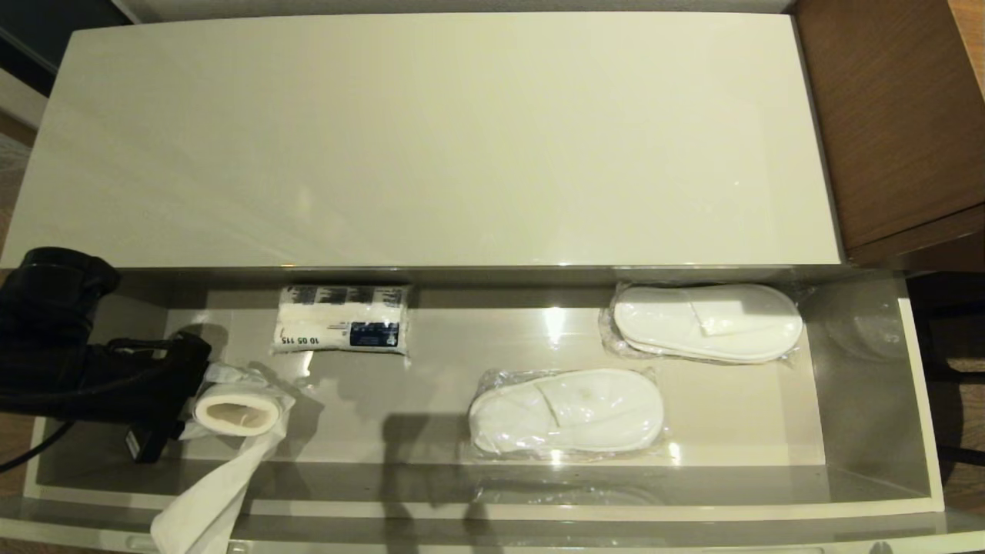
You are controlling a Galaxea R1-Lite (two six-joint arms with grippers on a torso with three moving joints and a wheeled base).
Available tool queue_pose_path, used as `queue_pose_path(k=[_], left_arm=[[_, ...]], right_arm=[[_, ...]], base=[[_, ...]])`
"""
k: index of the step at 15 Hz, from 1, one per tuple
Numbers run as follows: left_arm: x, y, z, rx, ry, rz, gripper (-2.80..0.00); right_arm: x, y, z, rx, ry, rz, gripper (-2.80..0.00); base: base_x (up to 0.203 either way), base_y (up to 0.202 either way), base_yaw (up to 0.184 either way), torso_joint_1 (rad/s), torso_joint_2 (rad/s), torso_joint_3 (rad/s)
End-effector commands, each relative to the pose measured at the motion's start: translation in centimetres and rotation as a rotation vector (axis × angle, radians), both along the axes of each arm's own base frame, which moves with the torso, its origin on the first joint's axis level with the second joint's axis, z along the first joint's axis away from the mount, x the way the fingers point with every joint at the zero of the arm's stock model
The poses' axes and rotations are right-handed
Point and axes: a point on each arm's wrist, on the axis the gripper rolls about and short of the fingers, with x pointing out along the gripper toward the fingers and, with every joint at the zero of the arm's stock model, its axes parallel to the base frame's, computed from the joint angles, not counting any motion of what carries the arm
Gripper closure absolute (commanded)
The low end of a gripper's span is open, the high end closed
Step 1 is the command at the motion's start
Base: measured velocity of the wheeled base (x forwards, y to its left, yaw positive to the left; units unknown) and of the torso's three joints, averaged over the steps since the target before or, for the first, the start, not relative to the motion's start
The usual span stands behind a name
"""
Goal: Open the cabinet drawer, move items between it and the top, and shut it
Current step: Put the roll paper in the drawer
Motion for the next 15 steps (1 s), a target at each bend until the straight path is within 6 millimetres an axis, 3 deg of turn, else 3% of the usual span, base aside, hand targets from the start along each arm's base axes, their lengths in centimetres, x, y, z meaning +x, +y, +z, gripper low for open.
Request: queue_pose_path(k=[1,3,15], left_arm=[[-0.8,1.0,0.0,-0.116,-0.013,-0.007,0.00],[-1.4,0.9,-0.9,-0.208,0.013,-0.038,0.00],[-0.1,2.0,-5.1,-0.371,0.175,-0.029,0.00]], right_arm=[[0.0,0.0,0.0,-0.001,0.001,0.001,0.00],[0.0,0.0,0.0,-0.001,0.001,0.001,0.00],[0.0,0.0,0.0,-0.002,0.001,0.001,0.00]], base=[[0.000,0.000,0.000,0.000,0.00,0.000],[0.000,0.000,0.000,0.000,0.00,0.000],[0.000,0.000,0.000,0.000,0.00,0.000]])
